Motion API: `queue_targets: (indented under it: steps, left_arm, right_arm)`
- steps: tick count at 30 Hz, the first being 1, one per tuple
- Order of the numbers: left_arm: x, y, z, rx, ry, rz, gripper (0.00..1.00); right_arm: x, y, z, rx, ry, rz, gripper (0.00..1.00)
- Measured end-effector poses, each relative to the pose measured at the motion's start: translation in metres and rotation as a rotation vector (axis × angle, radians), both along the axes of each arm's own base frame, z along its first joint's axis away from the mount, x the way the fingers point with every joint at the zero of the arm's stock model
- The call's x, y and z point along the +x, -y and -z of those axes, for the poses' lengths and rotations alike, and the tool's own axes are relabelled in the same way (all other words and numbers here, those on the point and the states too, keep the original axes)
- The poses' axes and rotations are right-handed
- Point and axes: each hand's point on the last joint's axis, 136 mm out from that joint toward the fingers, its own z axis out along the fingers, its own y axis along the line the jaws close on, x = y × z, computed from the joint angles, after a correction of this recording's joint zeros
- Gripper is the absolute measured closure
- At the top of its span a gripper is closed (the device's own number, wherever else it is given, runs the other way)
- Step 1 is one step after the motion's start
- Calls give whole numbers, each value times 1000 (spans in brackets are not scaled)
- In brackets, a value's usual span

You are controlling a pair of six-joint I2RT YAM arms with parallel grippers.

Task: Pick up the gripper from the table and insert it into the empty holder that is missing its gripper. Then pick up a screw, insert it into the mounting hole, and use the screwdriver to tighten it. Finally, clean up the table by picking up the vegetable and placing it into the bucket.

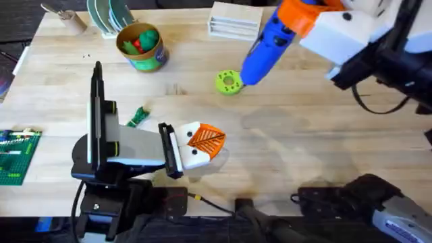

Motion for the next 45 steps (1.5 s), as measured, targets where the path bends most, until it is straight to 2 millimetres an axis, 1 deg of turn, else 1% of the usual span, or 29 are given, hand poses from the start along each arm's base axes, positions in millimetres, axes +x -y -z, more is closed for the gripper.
queue_targets:
  steps: [3, 6, 9, 12, 14, 18, 22, 29, 35, 40, 45]
  left_arm:
    - [0, 0, 0, 0, 0, 0, 997]
    - [0, 0, 0, 0, 0, 0, 997]
    - [0, 0, 0, 0, 0, 0, 997]
    - [0, 0, 0, 0, 0, 0, 997]
    - [0, 0, 0, 0, 0, 0, 997]
    - [0, 0, 0, 0, 0, 0, 997]
    - [0, 0, 0, 0, 0, 0, 997]
    - [0, 0, 0, 0, 0, 0, 997]
    - [0, 0, 0, 0, 0, 0, 997]
    - [0, 0, 0, 0, 0, 0, 997]
    - [0, 0, 0, 0, 0, 0, 997]
  right_arm:
    - [-11, -22, -4, 17, 21, -86, 976]
    - [-19, -47, -2, 25, 28, -174, 976]
    - [-31, -73, 0, 31, 42, -267, 976]
    - [-46, -91, 2, 33, 50, -339, 976]
    - [-54, -98, 3, 32, 51, -372, 976]
    - [-66, -104, 3, 30, 57, -410, 976]
    - [-74, -110, 5, 22, 68, -436, 976]
    - [-75, -128, 25, -43, 92, -461, 976]
    - [-76, -128, 24, -55, 131, -456, 976]
    - [-77, -127, 18, -41, 165, -452, 976]
    - [-78, -126, 16, -40, 167, -451, 976]
